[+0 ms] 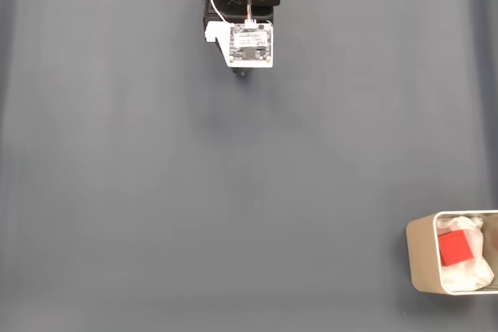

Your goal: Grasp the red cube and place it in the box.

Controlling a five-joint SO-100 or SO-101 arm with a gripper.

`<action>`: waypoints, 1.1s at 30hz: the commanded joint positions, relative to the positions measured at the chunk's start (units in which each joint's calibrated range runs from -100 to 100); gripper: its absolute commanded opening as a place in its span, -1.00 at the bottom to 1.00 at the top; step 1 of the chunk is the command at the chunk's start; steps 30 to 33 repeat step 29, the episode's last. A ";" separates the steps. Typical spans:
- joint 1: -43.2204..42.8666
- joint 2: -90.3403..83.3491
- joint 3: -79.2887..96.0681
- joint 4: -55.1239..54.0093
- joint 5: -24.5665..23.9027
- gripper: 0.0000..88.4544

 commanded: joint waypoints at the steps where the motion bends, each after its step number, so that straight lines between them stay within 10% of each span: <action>1: 0.31 -0.69 0.45 2.43 0.59 -1.00; 33: 0.38 -0.69 0.45 3.90 0.39 -1.00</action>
